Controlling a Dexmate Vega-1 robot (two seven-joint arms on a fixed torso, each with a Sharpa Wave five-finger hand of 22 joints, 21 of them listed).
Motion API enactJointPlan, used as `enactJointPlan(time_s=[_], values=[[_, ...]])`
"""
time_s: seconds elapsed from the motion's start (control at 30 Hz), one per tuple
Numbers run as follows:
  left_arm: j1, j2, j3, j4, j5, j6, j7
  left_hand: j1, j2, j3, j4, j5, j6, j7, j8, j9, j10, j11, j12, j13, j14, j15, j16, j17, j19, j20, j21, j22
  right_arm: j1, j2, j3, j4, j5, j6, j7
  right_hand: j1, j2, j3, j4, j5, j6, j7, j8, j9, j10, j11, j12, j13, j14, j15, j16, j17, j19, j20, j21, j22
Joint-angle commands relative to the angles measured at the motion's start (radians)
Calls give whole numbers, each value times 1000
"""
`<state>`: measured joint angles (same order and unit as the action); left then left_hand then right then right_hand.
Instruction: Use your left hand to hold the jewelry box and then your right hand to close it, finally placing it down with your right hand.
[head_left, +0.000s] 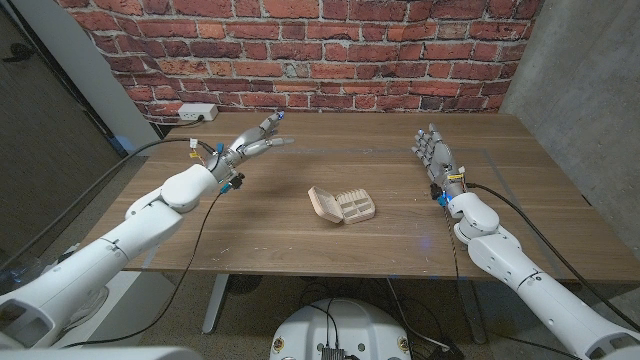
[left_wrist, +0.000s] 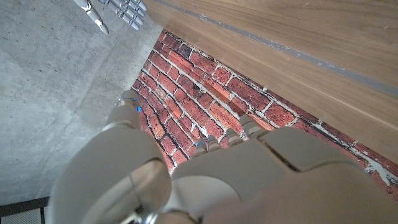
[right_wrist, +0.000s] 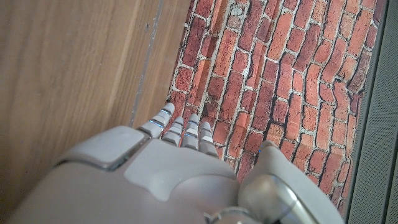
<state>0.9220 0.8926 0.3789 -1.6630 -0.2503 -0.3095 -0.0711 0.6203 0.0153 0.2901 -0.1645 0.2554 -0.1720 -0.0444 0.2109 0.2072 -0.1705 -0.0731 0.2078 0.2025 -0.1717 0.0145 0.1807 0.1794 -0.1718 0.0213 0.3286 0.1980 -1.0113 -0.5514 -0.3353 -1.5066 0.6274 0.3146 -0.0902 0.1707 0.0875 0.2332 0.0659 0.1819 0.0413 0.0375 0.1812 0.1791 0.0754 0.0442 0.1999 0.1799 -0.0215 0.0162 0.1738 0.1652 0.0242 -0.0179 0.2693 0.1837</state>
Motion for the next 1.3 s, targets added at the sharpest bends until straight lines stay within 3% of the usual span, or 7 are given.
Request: enactJointPlan(time_s=[0.03,0.23,0.47,0.53,0.9,1.17,1.3], values=[[65,146,-64,-155,90,57,-11,17,5,6,-3,4,-331,-5,-5,2,-216,9,-1,4,-182,0,-6,3,-70,-15,-6,3,-47,-11,11,-60,-13,4,-35,13,0,2,-5,4,7,0,7,2,9,3,4,1,8,6,5,3,10,1,-3,5],[100,200,-107,-212,127,72,-4,38,9,10,-3,5,-325,-8,-1,3,-221,7,0,4,-196,0,-5,2,-81,-16,-12,3,-58,-9,10,-77,-19,0,-50,13,0,2,-6,4,8,0,7,2,9,4,5,1,9,6,5,3,11,1,-4,5],[137,295,-163,-310,224,131,-6,76,15,15,-2,5,-326,-30,0,5,-234,-44,-1,5,-203,-2,-1,1,-82,-13,-15,3,-74,-3,11,-93,-30,2,-72,12,0,0,-6,4,8,0,7,3,10,4,5,1,9,6,5,3,11,0,-5,5],[153,322,-185,-343,252,152,-3,87,17,17,-2,4,-325,-33,2,5,-234,-48,1,5,-206,-11,-1,1,-77,-23,-14,3,-77,-3,11,-97,-33,3,-78,12,0,0,-7,4,8,0,8,3,11,5,5,1,9,6,5,3,11,1,-5,5],[184,443,-268,-495,383,233,-77,135,18,22,-5,4,-308,-50,10,8,-216,-56,12,5,-177,-15,9,-1,-45,-16,-7,1,-97,6,12,-120,-48,1,-112,11,1,-1,-7,4,9,1,8,3,13,5,6,1,11,6,5,3,12,0,-7,5],[168,475,-283,-575,486,284,-139,181,21,27,-7,4,-289,-91,18,10,-194,-64,21,4,-155,-23,13,-3,-19,-15,-2,-1,-106,12,13,-123,-52,4,-124,10,2,-2,-7,4,9,3,8,3,16,5,7,1,12,6,5,3,13,-1,-8,5],[142,483,-270,-613,542,316,-178,214,25,33,-7,4,-282,-102,21,12,-169,-64,30,4,-148,-34,11,-3,-15,-47,-4,-2,-108,14,13,-120,-52,7,-124,9,3,-3,-7,4,11,3,8,3,17,6,7,1,14,5,6,4,14,-1,-8,5]])
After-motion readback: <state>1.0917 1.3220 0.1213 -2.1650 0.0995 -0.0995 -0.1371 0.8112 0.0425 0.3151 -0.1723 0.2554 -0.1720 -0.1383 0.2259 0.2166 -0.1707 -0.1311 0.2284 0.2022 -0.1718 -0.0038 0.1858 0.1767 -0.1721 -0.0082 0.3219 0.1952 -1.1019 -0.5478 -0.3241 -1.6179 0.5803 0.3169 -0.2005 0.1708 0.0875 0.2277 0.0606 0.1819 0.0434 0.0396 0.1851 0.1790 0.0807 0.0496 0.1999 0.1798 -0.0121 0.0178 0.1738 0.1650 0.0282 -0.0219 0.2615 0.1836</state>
